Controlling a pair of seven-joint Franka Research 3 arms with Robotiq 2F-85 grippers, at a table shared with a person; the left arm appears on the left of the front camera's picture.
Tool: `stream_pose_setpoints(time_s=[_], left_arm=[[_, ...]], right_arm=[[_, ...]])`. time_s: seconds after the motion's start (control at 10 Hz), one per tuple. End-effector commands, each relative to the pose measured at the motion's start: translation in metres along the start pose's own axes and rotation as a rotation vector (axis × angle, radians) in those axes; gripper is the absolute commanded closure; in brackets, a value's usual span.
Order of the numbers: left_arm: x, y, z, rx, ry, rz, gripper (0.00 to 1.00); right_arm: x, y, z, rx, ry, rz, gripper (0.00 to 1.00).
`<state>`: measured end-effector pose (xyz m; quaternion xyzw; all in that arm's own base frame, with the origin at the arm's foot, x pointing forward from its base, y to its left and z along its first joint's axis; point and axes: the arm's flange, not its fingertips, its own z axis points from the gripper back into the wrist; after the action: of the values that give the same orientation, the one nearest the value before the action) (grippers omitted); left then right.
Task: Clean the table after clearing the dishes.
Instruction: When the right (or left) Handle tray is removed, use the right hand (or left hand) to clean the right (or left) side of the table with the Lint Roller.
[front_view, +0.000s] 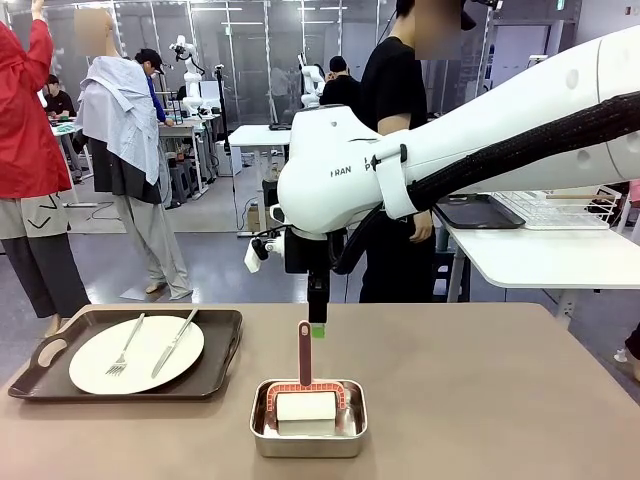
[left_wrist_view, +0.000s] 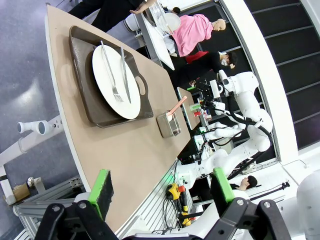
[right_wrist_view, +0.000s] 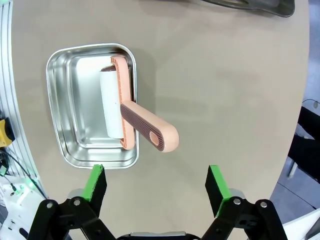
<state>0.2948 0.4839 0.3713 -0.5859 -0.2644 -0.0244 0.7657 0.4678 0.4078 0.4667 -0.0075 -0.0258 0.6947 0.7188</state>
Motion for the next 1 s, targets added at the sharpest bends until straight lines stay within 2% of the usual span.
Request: stream_pose_setpoints(time_s=[0.0,0.8,0.9], left_arm=[[-0.004,-0.001,0.001,0.019,0.003,-0.006,0.0],[-0.004,-0.001,0.001,0.019,0.003,-0.006,0.0],[-0.004,-0.001,0.001,0.019,0.003,-0.006,0.0]], right_arm=[[0.001,0.001,-0.001,-0.006,-0.01,0.019,0.0],[0.0,0.0,-0.001,0.001,0.0,0.001,0.0],[-0.028,-0.016,0.022,0.056,-0.148,-0.08,0.0]])
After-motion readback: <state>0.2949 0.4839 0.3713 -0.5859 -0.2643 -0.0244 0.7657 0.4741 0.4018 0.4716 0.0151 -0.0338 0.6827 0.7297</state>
